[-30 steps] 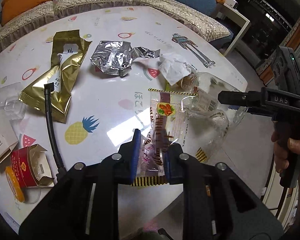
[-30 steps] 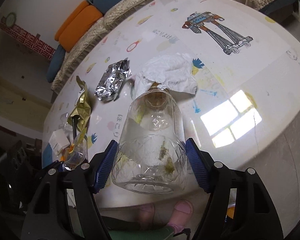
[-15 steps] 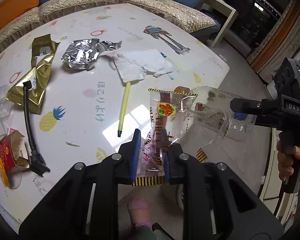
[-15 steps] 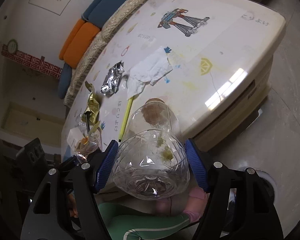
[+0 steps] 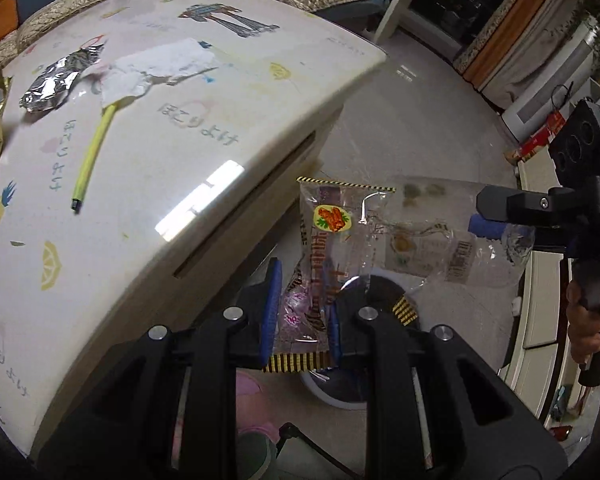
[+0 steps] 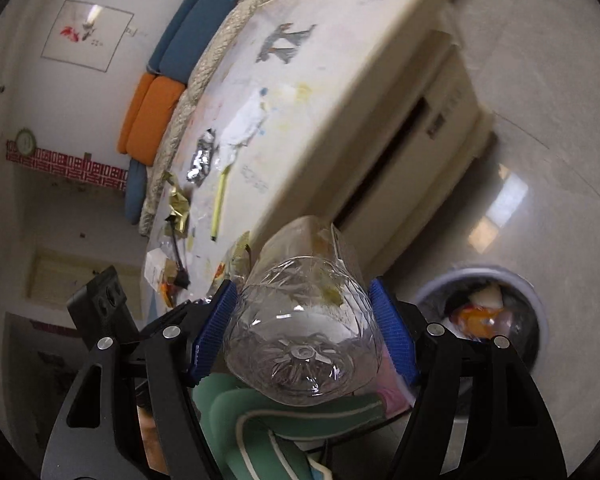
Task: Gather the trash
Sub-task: 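Carry bottle and wrapper to the bin and open both grippers over it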
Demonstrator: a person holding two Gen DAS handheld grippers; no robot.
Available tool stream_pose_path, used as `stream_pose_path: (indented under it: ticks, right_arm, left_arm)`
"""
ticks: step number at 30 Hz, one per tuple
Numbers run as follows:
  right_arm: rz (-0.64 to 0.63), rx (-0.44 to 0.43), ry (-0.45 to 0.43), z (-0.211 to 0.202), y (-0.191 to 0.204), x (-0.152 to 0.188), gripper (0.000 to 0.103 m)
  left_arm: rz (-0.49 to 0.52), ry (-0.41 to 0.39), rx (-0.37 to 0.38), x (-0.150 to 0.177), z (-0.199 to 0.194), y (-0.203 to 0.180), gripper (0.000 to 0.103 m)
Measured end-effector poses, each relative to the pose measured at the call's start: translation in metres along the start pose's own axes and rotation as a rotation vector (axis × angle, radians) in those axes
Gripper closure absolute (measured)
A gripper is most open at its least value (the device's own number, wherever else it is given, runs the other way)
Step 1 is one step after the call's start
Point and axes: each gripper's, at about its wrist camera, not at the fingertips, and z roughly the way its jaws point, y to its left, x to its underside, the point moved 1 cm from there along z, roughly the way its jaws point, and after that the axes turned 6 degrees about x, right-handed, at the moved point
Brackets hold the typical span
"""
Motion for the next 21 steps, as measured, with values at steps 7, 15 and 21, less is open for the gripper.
stream_pose_path:
  ticks: [7, 15, 21]
  right_arm:
    - [0.115, 0.076, 0.047, 0.002, -0.072, 0.046, 0.034]
    - [0.239, 0.140, 0.155, 0.048, -0.143, 0.092, 0.034]
    - [0.289, 0.135, 0.205, 0.065, -0.163, 0.101, 0.031]
  left_arm:
    - [0.051, 0.130, 0.038, 0.038, 0.055, -0.036, 0.085]
    - [0.067, 0.318, 0.024, 0.088, 0.126, -0.045, 0.073]
    - [0.057, 0.372, 0.012, 0.100, 0.142, -0.043, 0.033]
